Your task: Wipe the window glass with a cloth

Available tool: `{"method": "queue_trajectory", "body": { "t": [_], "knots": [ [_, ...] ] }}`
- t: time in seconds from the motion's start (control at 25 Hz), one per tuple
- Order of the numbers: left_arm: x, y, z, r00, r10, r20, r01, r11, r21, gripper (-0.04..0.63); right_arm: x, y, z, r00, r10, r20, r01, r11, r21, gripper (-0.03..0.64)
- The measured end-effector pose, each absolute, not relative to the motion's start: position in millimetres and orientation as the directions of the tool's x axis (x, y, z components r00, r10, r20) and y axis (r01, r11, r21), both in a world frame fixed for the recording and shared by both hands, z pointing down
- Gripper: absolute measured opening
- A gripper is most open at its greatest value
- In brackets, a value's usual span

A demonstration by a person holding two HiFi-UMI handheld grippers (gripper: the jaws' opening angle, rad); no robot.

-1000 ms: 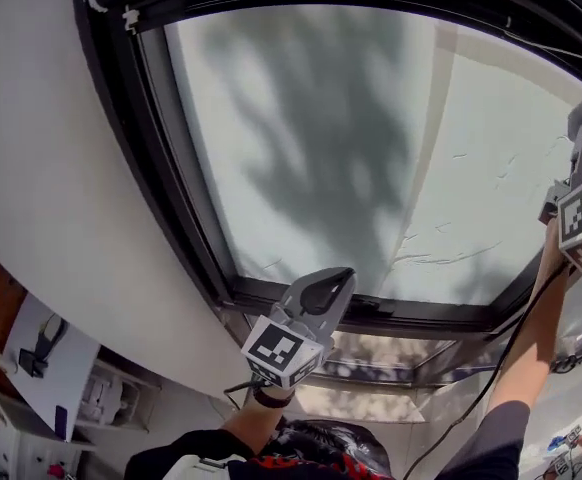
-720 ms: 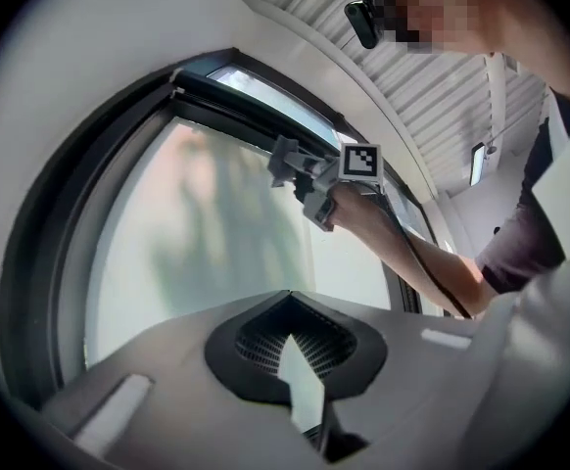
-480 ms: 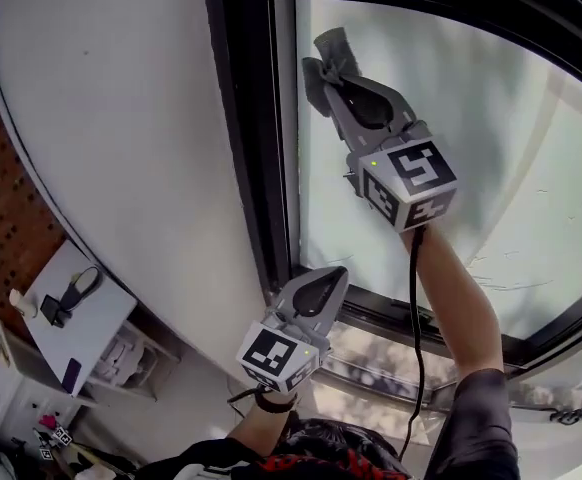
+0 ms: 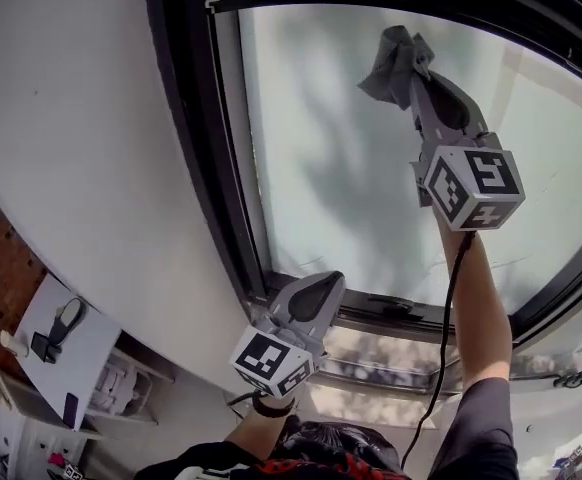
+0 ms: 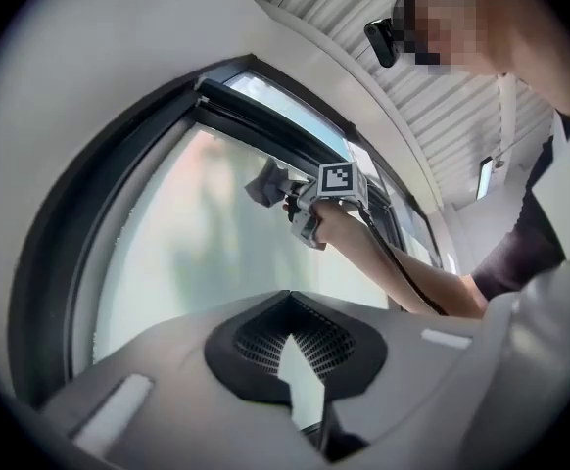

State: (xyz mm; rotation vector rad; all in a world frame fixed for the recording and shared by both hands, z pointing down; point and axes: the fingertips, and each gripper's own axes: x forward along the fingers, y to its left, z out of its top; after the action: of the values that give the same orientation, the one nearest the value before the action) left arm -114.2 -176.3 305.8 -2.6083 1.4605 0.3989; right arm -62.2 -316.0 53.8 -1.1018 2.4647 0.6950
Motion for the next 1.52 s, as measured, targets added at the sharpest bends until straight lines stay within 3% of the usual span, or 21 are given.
{"method": "queue_trajectory", "body": {
  "t": [0.2,0.48,0.6,0.68,0.8,0.96,1.08,1.2,1.36,1.52],
  "knots": [
    [-42,-186,305,0.632,-0.729,-0.264,-0.757,-0.654,-0.006,-0.012,112,-331,59,-0.404,-0.76,-0.508,-0.913,0.3,0.277,0.025],
    [27,-192,303,0.727,-0.637,-0.257,-0.662,-0.749,-0.017,-0.012,370,-353,91,0.08,-0.888,-0.453,-0.989,-0.128,0.078,0.025],
    [33,-191,310,0.732,-0.633,-0.252,-0.659,-0.752,-0.023,-0.012,432,-347,99,0.253,-0.853,-0.457,-0.964,-0.264,-0.04,0.023],
    [26,-194,311,0.716,-0.652,-0.248,-0.677,-0.736,-0.02,-0.012,424,-340,94,0.277,-0.825,-0.492,-0.957,-0.285,-0.06,0.023],
    [9,-196,310,0.685,-0.684,-0.251,-0.709,-0.705,-0.016,-0.012,329,-326,75,0.086,-0.808,-0.582,-0.991,-0.132,0.036,0.023],
    [-27,-193,310,0.62,-0.74,-0.263,-0.769,-0.639,-0.014,-0.012,129,-304,64,-0.338,-0.69,-0.64,-0.941,0.232,0.247,0.023],
    [-57,-188,314,0.566,-0.785,-0.251,-0.813,-0.582,-0.013,-0.012,-37,-294,80,-0.61,-0.553,-0.568,-0.789,0.492,0.368,0.023],
    [-84,-180,318,0.519,-0.821,-0.239,-0.846,-0.533,-0.004,-0.012,-180,-278,111,-0.802,-0.439,-0.405,-0.593,0.662,0.458,0.025],
    [-116,-174,319,0.449,-0.859,-0.246,-0.884,-0.467,0.017,-0.012,-256,-280,132,-0.884,-0.376,-0.277,-0.465,0.757,0.459,0.025],
    [-120,-174,324,0.449,-0.862,-0.236,-0.883,-0.468,0.027,-0.012,-198,-304,125,-0.823,-0.45,-0.348,-0.564,0.724,0.397,0.025]
  ]
}}
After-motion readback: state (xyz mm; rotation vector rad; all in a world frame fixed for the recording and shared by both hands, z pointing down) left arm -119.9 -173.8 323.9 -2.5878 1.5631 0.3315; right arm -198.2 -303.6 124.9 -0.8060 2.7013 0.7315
